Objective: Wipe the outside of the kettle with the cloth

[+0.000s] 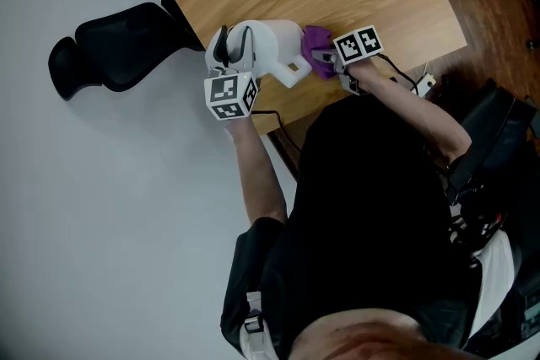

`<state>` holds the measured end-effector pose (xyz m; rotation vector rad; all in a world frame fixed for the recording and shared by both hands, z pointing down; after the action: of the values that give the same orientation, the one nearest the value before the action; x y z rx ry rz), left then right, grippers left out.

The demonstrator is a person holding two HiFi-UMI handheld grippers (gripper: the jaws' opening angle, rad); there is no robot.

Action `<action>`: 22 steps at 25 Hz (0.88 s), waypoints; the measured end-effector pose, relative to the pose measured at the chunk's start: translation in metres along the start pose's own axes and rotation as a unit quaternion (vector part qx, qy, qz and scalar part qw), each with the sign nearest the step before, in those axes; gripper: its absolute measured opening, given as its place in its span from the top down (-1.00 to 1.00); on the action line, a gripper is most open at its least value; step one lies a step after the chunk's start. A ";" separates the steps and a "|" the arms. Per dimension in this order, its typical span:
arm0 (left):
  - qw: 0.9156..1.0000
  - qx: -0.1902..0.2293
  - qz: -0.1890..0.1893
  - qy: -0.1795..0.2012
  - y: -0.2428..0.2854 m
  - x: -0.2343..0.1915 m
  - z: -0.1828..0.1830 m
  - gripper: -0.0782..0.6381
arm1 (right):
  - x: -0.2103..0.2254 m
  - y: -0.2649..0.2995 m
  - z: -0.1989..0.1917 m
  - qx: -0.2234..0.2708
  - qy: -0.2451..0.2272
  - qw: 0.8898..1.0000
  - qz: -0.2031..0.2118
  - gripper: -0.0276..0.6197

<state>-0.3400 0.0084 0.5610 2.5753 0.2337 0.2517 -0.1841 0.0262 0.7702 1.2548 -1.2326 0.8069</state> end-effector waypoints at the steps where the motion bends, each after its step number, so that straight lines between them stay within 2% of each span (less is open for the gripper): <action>1: 1.000 -0.001 0.000 0.000 0.001 0.000 0.000 0.60 | -0.017 -0.010 0.011 0.025 -0.002 0.999 0.029 0.75; 3: 1.000 -0.002 0.001 -0.002 0.002 -0.002 0.001 0.60 | -0.066 -0.028 0.033 0.074 -0.020 0.989 0.129 0.75; 5: 1.000 -0.003 0.001 -0.003 0.003 -0.002 0.002 0.60 | -0.125 -0.046 0.049 0.102 -0.055 0.964 0.239 0.75; 7: 1.000 -0.004 0.001 -0.004 0.006 -0.001 0.002 0.60 | -0.167 -0.055 0.055 0.103 -0.094 0.942 0.305 0.75; 8: 1.000 -0.004 0.002 -0.004 0.006 -0.001 0.002 0.60 | -0.175 -0.053 0.053 0.094 -0.117 0.938 0.311 0.75; 10: 1.000 -0.004 0.002 -0.004 0.006 0.000 0.002 0.60 | -0.172 -0.043 0.046 0.071 -0.150 0.943 0.290 0.75; 13: 1.000 -0.005 0.001 -0.003 0.006 0.001 0.003 0.60 | -0.157 -0.035 0.040 0.072 -0.128 0.951 0.272 0.75; 18: 1.000 -0.003 0.000 -0.003 0.004 -0.001 0.003 0.60 | -0.142 -0.028 0.038 0.080 -0.118 0.949 0.281 0.74; 20: 1.000 -0.002 0.000 -0.001 0.004 0.001 0.000 0.60 | -0.123 -0.023 0.032 0.073 -0.123 0.955 0.258 0.75; 22: 1.000 0.000 0.000 0.001 0.003 0.003 -0.004 0.60 | -0.089 -0.010 0.018 0.053 -0.115 0.969 0.211 0.75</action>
<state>-0.3376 0.0079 0.5663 2.5752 0.2349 0.2534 -0.1976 0.0216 0.6800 1.2108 -1.6985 1.0649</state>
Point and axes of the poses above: the fingertips, and each gripper's own axes: y forward along the fingers, x to its right, z out of its top, the point moved 6 cm from there along -y, backward along the fingers
